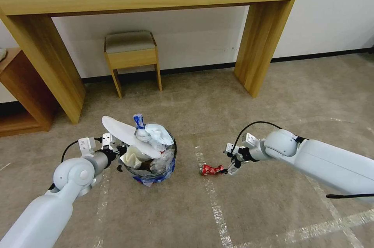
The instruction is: Pick up the trash bin and place the garbage on the floor into it.
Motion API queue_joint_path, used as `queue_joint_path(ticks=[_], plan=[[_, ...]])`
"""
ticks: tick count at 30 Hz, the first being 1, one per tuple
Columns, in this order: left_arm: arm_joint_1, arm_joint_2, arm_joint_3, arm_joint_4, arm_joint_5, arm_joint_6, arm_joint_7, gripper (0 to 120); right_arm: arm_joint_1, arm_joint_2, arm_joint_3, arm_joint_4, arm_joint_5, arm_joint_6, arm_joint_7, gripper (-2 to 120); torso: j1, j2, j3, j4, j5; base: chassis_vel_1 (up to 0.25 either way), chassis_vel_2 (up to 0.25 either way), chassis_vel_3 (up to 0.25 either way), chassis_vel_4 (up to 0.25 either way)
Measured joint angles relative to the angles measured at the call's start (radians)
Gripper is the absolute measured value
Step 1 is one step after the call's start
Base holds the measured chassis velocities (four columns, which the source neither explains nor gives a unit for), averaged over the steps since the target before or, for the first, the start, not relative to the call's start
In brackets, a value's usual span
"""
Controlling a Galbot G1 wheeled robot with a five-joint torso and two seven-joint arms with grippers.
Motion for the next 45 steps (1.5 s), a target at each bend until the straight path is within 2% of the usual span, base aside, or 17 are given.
queue_joint_path(ticks=[4,10,15,24,30,34,39,45], plan=[[-0.002,-0.026,0.010,0.000,0.009,-0.001,0.010,1,0.035,-0.007,-0.060,-0.028,-0.023,-0.004,-0.018,100,0.000,0.000,0.000,-0.0007,-0.0002,0.000,0.000,0.000,0.000],[-0.004,-0.027,0.017,0.008,0.013,-0.003,0.014,1,0.028,0.007,-0.064,-0.049,-0.049,0.003,-0.033,100,0.000,0.000,0.000,-0.0002,-0.0001,0.000,0.000,0.000,0.000],[-0.007,-0.028,0.008,0.018,0.013,-0.005,0.030,1,0.083,0.043,-0.165,-0.076,-0.059,0.002,-0.051,100,0.000,0.000,0.000,-0.0001,0.0000,0.000,0.000,0.000,0.000],[-0.005,-0.040,0.004,0.020,0.025,-0.008,0.037,1,0.139,0.108,-0.224,-0.117,-0.082,0.007,-0.061,100,0.000,0.000,0.000,-0.0003,-0.0003,0.000,0.000,0.000,0.000],[0.004,-0.045,-0.019,0.022,0.025,-0.008,0.038,1,0.158,0.179,-0.243,-0.159,-0.092,0.015,-0.067,100,0.000,0.000,0.000,-0.0004,-0.0003,0.000,0.000,0.000,0.000],[0.020,-0.039,-0.052,0.037,0.028,-0.008,0.049,1,0.161,0.235,-0.257,-0.219,-0.099,0.027,-0.077,100,0.000,0.000,0.000,0.0000,-0.0001,0.000,0.000,0.000,0.000],[0.034,-0.043,-0.077,0.042,0.030,-0.008,0.062,1,0.195,0.274,-0.308,-0.265,-0.109,0.045,-0.099,100,0.000,0.000,0.000,-0.0001,-0.0002,0.000,0.000,0.000,0.000],[0.038,-0.050,-0.091,0.045,0.029,-0.008,0.068,1,0.220,0.287,-0.359,-0.297,-0.147,0.071,-0.125,100,0.000,0.000,0.000,-0.0003,-0.0004,0.000,0.000,0.000,0.000]])
